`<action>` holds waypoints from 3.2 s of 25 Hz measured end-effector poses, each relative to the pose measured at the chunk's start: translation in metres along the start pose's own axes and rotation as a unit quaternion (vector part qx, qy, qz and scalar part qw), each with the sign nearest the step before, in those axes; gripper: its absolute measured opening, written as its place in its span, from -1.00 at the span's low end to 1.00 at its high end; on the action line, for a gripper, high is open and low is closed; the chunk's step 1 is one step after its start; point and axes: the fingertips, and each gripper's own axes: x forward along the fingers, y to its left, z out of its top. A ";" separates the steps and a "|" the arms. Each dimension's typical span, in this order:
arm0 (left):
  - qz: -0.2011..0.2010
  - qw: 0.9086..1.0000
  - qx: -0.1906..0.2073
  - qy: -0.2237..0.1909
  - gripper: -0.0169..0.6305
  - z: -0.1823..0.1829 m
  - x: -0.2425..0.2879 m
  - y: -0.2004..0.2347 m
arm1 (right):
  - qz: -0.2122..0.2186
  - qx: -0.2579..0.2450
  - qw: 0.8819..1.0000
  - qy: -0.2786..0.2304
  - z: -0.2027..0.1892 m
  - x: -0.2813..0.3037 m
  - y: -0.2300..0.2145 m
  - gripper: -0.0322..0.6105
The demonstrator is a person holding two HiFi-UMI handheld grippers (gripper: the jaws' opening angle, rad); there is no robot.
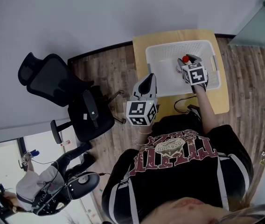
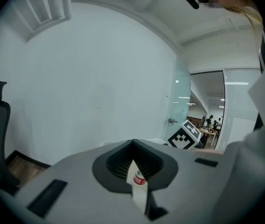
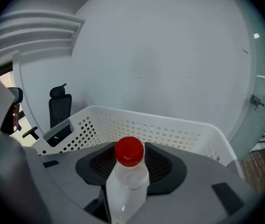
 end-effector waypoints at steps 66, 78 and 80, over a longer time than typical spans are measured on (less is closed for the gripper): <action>-0.121 0.992 0.025 0.011 -0.80 -0.009 0.009 -0.084 | 0.004 -0.007 0.986 -0.164 0.076 -0.194 0.020 -0.37; -0.152 0.988 0.027 0.021 -0.80 -0.017 0.012 -0.110 | -0.021 -0.006 0.984 -0.180 0.071 -0.234 0.014 -0.37; -0.156 0.987 0.028 0.022 -0.80 -0.018 0.014 -0.113 | -0.021 -0.004 0.983 -0.181 0.070 -0.239 0.013 -0.37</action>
